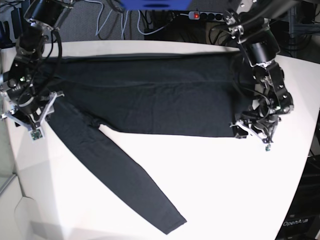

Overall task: Fold the T-shirt properly
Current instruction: 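Grasp the shirt's folded edge again with left then right gripper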

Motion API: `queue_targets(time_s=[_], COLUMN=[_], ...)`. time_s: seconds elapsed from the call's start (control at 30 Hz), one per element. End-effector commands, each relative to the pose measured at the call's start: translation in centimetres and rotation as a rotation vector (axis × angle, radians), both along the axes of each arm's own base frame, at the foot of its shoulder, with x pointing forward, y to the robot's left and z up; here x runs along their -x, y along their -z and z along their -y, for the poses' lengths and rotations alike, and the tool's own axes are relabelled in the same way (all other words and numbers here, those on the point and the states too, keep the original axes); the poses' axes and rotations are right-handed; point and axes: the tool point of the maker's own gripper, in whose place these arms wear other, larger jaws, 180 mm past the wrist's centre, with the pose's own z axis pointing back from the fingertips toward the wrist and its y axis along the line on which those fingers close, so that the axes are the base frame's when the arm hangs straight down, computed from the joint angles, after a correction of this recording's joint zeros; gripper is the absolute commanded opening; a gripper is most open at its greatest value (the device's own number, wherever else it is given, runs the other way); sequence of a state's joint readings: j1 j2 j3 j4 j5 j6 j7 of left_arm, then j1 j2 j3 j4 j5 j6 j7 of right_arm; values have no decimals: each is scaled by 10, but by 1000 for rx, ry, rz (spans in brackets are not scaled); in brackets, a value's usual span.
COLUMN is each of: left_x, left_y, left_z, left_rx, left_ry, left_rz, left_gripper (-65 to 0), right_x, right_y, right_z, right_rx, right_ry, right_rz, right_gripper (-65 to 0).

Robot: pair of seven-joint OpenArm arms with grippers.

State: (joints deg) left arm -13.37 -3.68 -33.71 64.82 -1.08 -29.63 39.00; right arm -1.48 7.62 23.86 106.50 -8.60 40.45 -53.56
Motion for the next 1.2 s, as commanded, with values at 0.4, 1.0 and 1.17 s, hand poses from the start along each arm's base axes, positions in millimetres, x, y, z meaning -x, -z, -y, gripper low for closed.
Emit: queue_targets(time_s=[0.4,1.0,1.17], left_x=[-8,-4,-4], left_y=[-10,-28,-31], left_z=[-5,-37,-38], left_rx=[-5,-4,-10], left_ry=[-5,-113,-112], left_rz=[28,81,89], left_gripper=[-650,-650,-650], right_x=[-8,-25,-38], right_y=[-15,-23,-18], right_z=[5,-13,-23], right_rx=[18,15,-6], right_ry=[3,-55,-81], right_rz=[50,75,63], right_gripper=[-352,-398,-398])
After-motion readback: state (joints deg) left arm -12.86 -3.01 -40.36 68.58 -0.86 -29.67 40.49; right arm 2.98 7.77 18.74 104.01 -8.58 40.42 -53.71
